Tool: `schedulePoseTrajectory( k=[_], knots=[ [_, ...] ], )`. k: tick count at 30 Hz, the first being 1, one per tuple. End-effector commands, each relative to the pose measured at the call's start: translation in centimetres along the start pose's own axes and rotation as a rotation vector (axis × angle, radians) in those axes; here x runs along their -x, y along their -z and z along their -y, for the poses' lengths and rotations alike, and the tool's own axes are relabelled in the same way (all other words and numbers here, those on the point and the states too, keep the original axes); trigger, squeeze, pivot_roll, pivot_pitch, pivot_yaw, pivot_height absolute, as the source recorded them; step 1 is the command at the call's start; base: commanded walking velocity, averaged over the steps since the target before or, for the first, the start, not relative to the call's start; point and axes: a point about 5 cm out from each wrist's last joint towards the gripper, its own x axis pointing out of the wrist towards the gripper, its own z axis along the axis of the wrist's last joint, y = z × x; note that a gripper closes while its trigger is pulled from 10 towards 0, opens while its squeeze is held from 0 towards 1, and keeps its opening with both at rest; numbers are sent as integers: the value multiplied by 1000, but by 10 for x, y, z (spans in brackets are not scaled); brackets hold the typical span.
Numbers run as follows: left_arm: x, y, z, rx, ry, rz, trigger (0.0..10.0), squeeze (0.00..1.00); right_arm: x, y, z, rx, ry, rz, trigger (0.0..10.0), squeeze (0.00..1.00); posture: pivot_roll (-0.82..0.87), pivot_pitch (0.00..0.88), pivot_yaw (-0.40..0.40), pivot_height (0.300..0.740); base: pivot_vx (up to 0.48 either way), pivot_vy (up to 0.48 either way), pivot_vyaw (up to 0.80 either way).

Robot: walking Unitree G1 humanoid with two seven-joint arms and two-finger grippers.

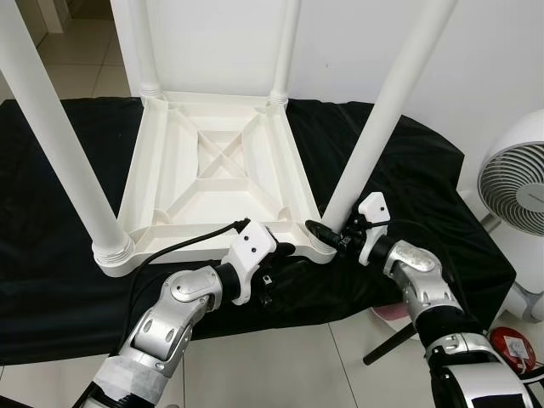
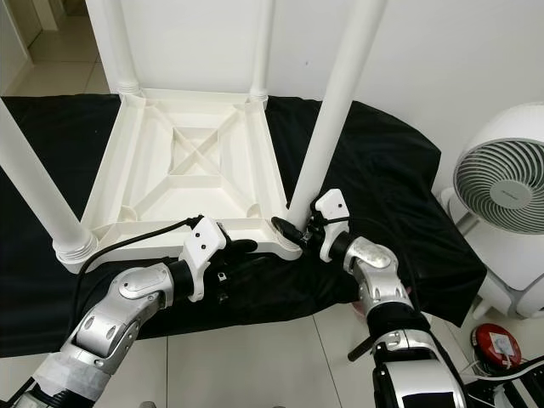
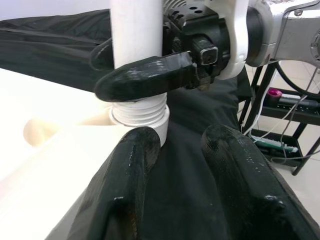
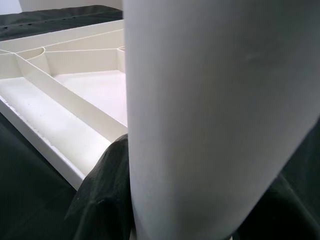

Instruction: Building children table

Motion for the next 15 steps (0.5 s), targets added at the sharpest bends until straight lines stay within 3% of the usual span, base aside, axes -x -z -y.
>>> schedulePoseTrajectory(
  k=[1,12,15],
  knots=[
    [-2,-2,4,-6,26,6,10000,0,-2,14,-14,-19,-12,-46,10000,0,-51,0,-68,740,0,0,0],
    [-3,-1,7,-4,34,7,10000,0,-9,10,-29,-36,216,-15,10000,0,-56,0,-77,740,0,0,0],
    [-3,0,8,-4,38,5,10000,0,-12,6,-37,-90,332,10,10000,0,-58,0,-78,740,0,0,0]
  ],
)
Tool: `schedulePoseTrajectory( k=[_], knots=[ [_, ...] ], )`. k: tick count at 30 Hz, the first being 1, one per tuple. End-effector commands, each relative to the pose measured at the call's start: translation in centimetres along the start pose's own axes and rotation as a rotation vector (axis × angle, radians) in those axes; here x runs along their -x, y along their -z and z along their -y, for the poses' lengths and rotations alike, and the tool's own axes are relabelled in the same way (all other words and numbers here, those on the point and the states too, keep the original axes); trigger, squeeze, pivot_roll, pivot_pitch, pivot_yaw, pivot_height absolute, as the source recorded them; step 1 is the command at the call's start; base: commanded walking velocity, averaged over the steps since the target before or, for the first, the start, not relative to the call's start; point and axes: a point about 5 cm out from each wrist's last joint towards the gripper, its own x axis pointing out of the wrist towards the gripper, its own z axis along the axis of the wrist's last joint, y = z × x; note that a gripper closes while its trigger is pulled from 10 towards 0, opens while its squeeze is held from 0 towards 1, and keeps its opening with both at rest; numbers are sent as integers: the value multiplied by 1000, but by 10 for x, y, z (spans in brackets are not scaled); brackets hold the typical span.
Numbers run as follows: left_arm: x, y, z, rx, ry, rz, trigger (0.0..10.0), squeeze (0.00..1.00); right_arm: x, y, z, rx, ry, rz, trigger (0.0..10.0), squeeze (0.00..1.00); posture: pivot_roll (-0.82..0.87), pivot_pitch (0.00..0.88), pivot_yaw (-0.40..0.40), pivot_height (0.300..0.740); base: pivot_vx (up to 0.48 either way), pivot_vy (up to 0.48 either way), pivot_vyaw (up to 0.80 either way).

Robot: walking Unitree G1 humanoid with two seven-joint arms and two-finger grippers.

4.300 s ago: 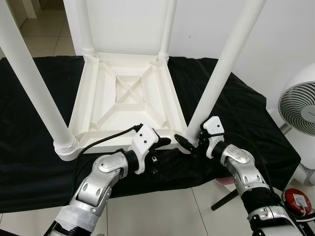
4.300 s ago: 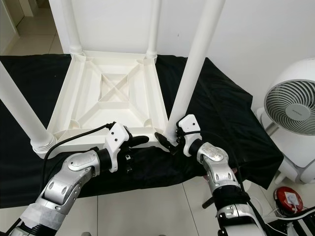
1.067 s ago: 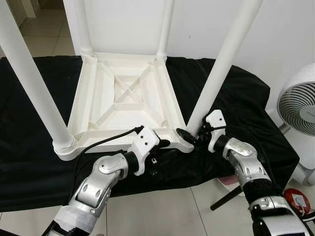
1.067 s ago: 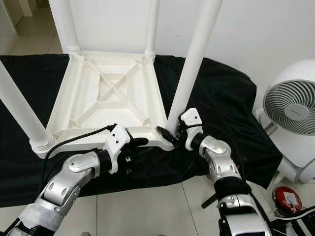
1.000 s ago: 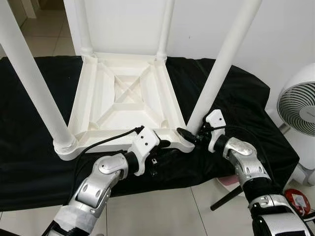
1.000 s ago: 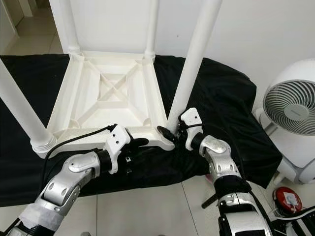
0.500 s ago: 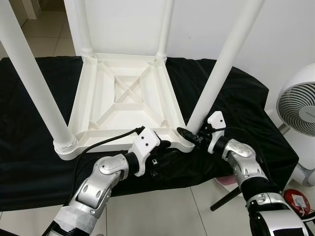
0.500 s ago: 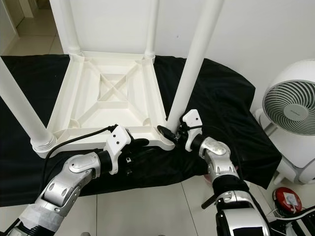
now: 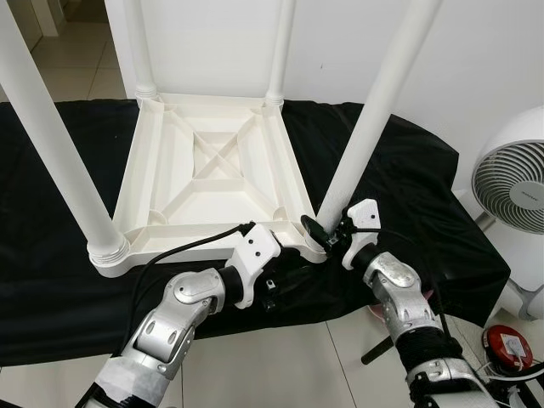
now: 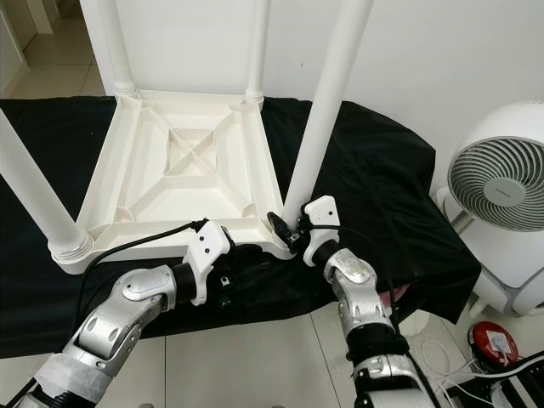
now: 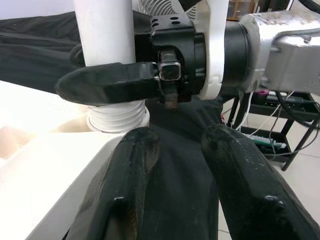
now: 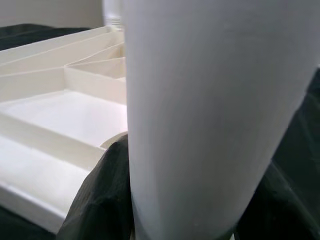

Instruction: Building children table

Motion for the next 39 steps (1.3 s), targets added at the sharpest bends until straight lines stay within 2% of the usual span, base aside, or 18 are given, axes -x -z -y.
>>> schedulePoseTrajectory(
  k=[1,3,5,7,9,10,14,21,22,24,25,31,33,34,35,36,37,39],
  knots=[
    [-1,-1,4,-6,22,6,10000,0,1,7,-5,-8,20,-49,10000,0,-58,0,-78,740,0,0,0],
    [-2,-1,4,-5,24,6,10000,0,1,6,-8,-32,70,-42,10000,0,-59,0,-77,740,0,0,0],
    [-3,-1,4,-5,28,7,10000,0,-1,4,-16,-78,237,-41,10000,0,-63,0,-77,740,0,0,0],
    [-3,-1,4,-5,28,7,10000,0,-1,4,-16,-78,237,-41,10000,0,-63,0,-77,740,0,0,0],
    [-4,-2,4,-6,30,8,10000,0,-2,3,-19,-98,301,-42,10000,0,-63,0,-77,740,0,0,0],
    [-4,-2,4,-7,31,10,10000,0,-2,3,-23,-119,373,-46,10000,0,-63,0,-77,740,0,0,0],
    [-5,-2,5,-4,29,13,10000,0,-2,-1,-27,-115,438,-57,10000,0,-61,0,-85,740,0,0,0],
    [-6,-2,6,0,30,15,10000,0,-1,-4,-25,-113,427,-55,10000,0,-66,0,-85,740,0,0,0],
    [-6,-2,6,0,28,15,10000,0,0,-6,-25,-111,408,-42,10000,1000,-66,0,-85,740,0,0,0],
    [-6,-2,6,-1,27,15,10000,0,2,-8,-24,-108,386,-31,10000,1000,-67,0,-86,740,0,0,0],
    [-6,-3,5,-3,25,17,10000,0,8,-13,-17,-90,333,0,10000,1000,-68,0,-86,740,0,0,0],
    [-5,-3,4,-2,19,16,10000,0,15,-16,-9,-67,275,25,10000,1000,-72,0,-81,740,0,0,0],
    [-5,-3,4,-1,18,16,10000,0,19,-16,-6,-41,233,33,10000,1000,-70,0,-83,740,0,0,0],
    [-5,-3,4,-2,19,16,10000,0,23,-15,-4,-18,160,34,10000,1000,-73,0,-78,740,0,0,0],
    [-5,-3,4,-2,20,16,10000,0,27,-12,-3,-15,68,24,10000,0,-73,0,-79,740,0,0,0],
    [-5,-3,4,-2,20,16,10000,0,27,-12,-3,-15,68,24,10000,0,-73,0,-79,740,0,0,0],
    [-5,-3,3,-3,20,15,10000,0,31,-11,-1,-1,-4,18,10000,0,-75,0,-74,740,0,0,0],
    [-5,-4,3,-4,20,15,10000,0,33,-10,3,-1,-57,10,10000,0,-75,0,-74,740,0,0,0]
  ],
)
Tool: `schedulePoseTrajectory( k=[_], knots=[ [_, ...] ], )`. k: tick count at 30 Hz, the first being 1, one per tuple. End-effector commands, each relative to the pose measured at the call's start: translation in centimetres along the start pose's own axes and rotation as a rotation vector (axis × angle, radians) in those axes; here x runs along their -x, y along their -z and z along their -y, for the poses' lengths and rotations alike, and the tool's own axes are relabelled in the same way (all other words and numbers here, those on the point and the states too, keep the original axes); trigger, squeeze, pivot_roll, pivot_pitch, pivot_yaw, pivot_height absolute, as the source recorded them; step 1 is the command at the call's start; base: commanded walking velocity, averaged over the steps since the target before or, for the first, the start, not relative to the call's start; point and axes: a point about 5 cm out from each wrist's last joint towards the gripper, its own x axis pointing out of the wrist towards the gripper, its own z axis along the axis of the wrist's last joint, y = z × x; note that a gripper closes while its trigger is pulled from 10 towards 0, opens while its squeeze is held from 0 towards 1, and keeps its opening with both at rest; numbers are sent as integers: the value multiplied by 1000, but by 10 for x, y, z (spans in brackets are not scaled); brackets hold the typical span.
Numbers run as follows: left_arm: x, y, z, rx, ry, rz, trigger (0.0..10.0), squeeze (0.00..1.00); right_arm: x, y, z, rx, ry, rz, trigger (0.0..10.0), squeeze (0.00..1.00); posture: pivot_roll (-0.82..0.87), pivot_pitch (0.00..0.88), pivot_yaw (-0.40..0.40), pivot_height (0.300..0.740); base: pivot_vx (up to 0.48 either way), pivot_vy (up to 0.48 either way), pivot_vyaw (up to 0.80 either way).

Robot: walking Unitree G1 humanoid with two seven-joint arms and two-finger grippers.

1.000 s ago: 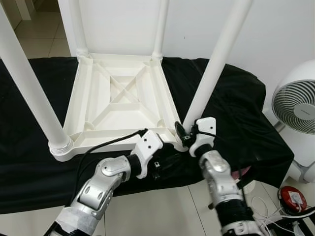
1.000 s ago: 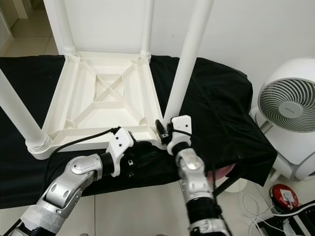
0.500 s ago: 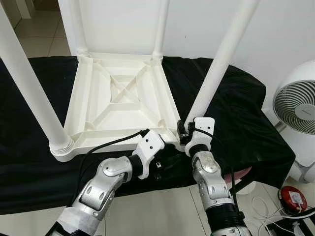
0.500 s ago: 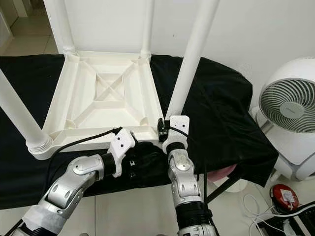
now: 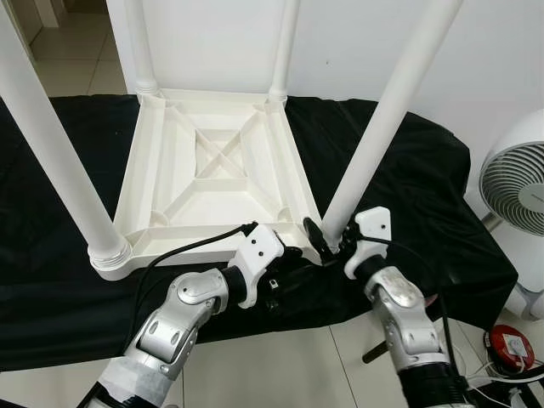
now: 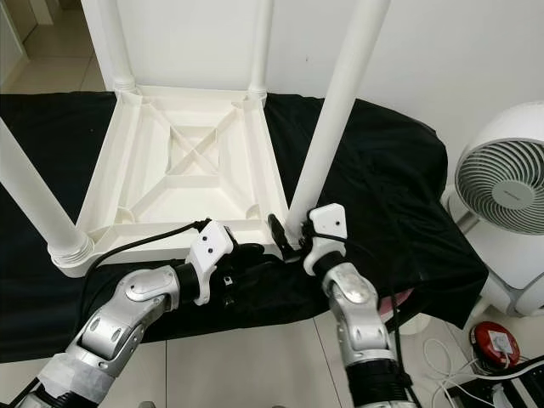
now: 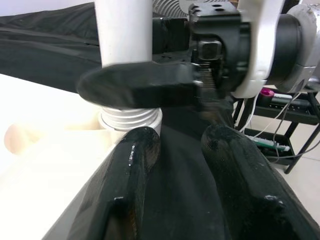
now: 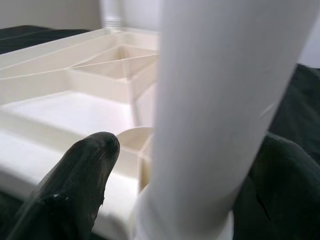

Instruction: Building children table

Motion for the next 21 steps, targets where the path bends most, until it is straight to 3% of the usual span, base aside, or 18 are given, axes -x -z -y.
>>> schedulePoseTrajectory(
  k=[1,5,8,12,17,18,19,20,21],
  knots=[
    [-2,-2,0,-3,8,7,10000,0,2,3,0,-15,-39,-4,10000,0,-75,0,-74,740,0,0,0],
    [-2,-2,-1,-6,8,7,10000,0,2,7,9,9,-137,-38,10000,0,-77,0,-65,740,0,0,0],
    [-2,-3,-2,-10,11,7,10000,0,-8,10,19,56,-229,-80,10000,0,-76,0,-62,740,0,0,0],
    [-2,-3,-2,-10,11,7,10000,0,-8,10,19,56,-229,-80,10000,0,-76,0,-62,740,0,0,0],
    [-2,-5,-3,-18,12,9,10000,0,-27,13,16,49,-278,-92,10000,0,-63,0,-55,740,0,0,0],
    [-2,-5,-4,-21,11,10,10000,0,-32,15,12,35,-304,-102,7608,0,-63,0,-55,740,0,0,0],
    [-2,-5,-4,-21,11,10,10000,0,-32,15,12,35,-304,-102,7608,0,-63,0,-55,740,0,0,0],
    [-2,-6,-4,-21,11,11,10000,0,-34,18,8,24,-321,-114,4627,0,-59,0,-56,740,0,0,0],
    [-2,-6,-4,-22,10,12,10000,0,-35,22,4,7,-345,-125,118,0,-59,0,-55,740,0,0,0]
  ],
)
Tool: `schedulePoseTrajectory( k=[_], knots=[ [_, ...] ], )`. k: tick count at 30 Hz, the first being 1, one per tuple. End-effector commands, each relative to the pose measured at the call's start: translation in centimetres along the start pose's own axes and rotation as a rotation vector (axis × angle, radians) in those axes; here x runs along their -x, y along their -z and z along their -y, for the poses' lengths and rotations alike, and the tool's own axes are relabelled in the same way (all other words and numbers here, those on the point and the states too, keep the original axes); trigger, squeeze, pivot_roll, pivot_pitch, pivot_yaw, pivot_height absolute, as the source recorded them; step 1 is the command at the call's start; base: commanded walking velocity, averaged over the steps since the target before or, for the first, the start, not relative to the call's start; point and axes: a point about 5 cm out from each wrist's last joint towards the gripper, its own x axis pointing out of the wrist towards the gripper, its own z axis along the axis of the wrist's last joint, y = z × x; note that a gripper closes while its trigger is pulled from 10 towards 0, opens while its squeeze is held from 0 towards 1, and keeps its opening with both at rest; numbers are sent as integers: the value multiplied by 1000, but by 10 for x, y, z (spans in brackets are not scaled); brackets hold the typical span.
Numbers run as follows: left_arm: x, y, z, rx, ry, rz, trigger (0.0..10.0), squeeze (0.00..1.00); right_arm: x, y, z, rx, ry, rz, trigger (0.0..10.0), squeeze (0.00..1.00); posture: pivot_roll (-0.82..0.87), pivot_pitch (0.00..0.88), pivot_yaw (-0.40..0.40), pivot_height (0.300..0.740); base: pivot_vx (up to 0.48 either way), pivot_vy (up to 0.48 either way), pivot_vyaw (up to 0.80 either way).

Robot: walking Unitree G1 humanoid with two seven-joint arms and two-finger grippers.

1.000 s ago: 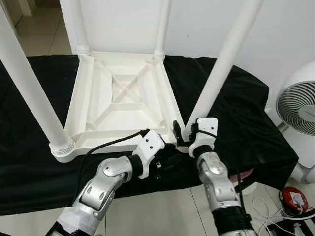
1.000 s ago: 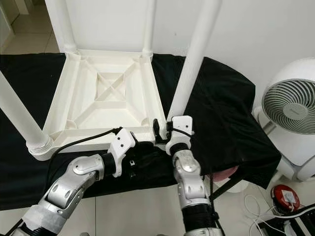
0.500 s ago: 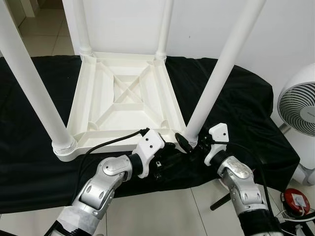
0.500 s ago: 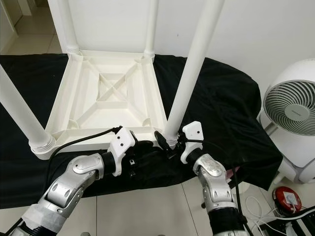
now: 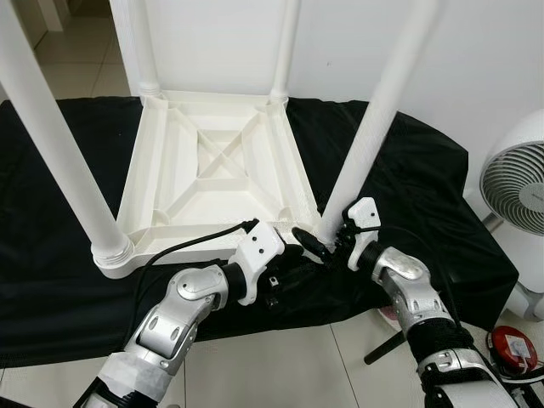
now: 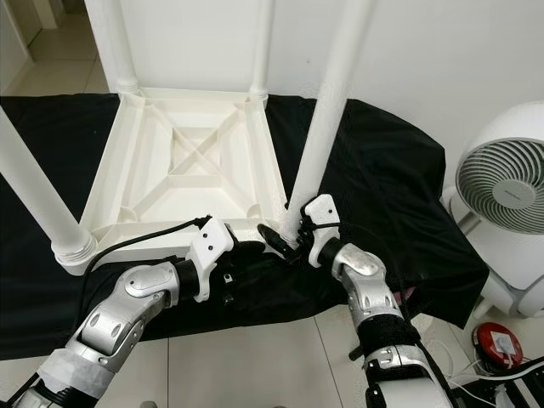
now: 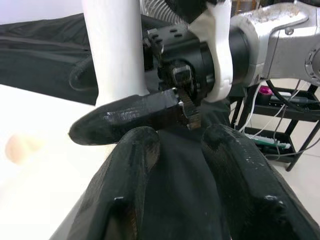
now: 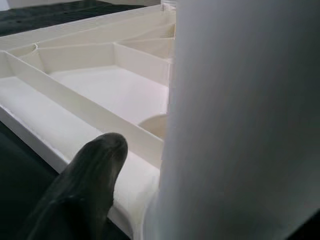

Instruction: Building children table

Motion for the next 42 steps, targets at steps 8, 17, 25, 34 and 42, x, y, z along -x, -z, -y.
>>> schedulePoseTrajectory(
  k=[8,17,25,34,42],
  knots=[
    [-1,-2,1,0,1,11,10000,0,-8,18,-19,-95,-101,-32,0,0,-52,0,-63,740,0,0,0],
    [0,-1,1,5,-3,9,10000,0,-12,14,-22,-129,-16,1,10000,0,-56,0,-69,740,0,0,0],
    [1,0,5,18,-4,9,10000,0,-12,2,-29,-161,283,62,10000,0,-64,0,-72,740,0,0,0],
    [1,0,5,19,-3,9,10000,0,-5,-1,-36,-190,565,29,10000,0,-70,0,-73,740,0,0,0],
    [-2,-1,6,25,-2,16,10000,0,-9,-9,-49,-211,735,4,10000,0,-76,0,-68,740,0,0,0]
  ],
)
